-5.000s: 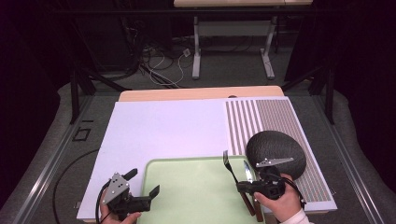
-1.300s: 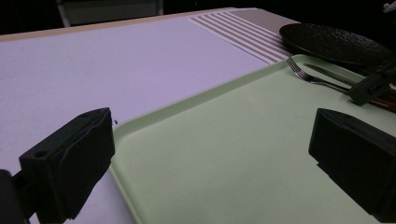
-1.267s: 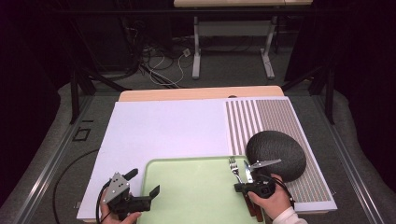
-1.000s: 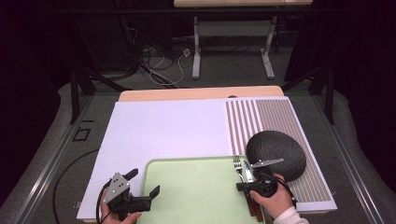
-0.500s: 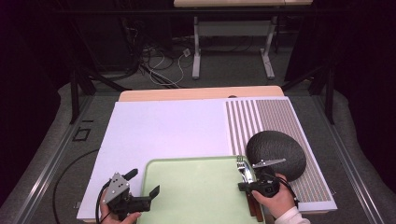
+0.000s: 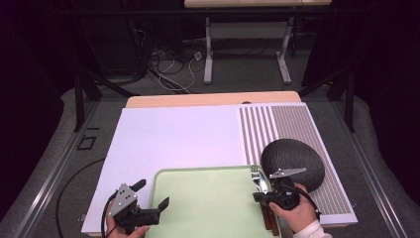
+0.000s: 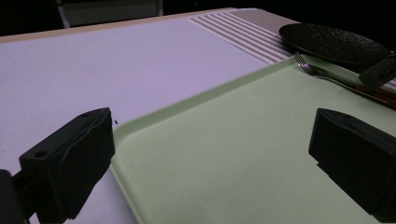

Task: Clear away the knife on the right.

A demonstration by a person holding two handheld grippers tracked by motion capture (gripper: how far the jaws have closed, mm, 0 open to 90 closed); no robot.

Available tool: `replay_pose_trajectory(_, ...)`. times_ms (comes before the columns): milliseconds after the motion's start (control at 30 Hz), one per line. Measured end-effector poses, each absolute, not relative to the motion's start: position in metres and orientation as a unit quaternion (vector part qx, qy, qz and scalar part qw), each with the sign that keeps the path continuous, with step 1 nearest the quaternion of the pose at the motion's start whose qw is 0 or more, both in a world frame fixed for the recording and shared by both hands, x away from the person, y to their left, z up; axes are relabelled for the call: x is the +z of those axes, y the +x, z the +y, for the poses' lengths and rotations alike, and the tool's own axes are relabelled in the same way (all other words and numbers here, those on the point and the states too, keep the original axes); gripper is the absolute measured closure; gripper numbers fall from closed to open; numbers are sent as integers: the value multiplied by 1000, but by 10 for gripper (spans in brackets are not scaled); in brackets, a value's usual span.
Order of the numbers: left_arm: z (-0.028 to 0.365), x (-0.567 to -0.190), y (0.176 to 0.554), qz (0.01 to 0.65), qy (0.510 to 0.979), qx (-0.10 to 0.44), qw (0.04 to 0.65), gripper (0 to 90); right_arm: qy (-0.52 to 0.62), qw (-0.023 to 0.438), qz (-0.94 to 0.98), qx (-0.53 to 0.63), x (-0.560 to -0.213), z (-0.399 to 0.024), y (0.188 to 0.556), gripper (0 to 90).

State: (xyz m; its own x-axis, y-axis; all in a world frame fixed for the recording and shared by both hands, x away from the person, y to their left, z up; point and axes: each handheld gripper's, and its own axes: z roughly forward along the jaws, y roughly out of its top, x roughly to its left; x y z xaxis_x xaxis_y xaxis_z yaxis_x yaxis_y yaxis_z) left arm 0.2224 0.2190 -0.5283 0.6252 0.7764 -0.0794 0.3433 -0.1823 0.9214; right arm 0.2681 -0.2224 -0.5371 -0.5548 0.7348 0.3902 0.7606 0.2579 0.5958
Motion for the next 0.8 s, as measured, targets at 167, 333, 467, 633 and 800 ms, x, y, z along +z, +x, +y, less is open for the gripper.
replay_pose_trajectory(167,219,-528,222,379,739,210,516,7,-459,2,-798,-390,-533,-223,266,900)
replay_pose_trajectory(333,219,-528,222,379,740,210,515,7,-441,-14,-806,-395,-531,-225,266,900)
replay_pose_trajectory(467,219,-528,222,379,739,210,515,7,-432,-32,-814,-388,-528,-228,265,900)
replay_pose_trajectory(633,219,-528,222,381,738,210,516,7,-433,-34,-814,-385,-526,-234,267,896)
replay_pose_trajectory(800,219,-528,222,380,738,210,516,7,-439,-39,-806,-395,-524,-243,269,868)
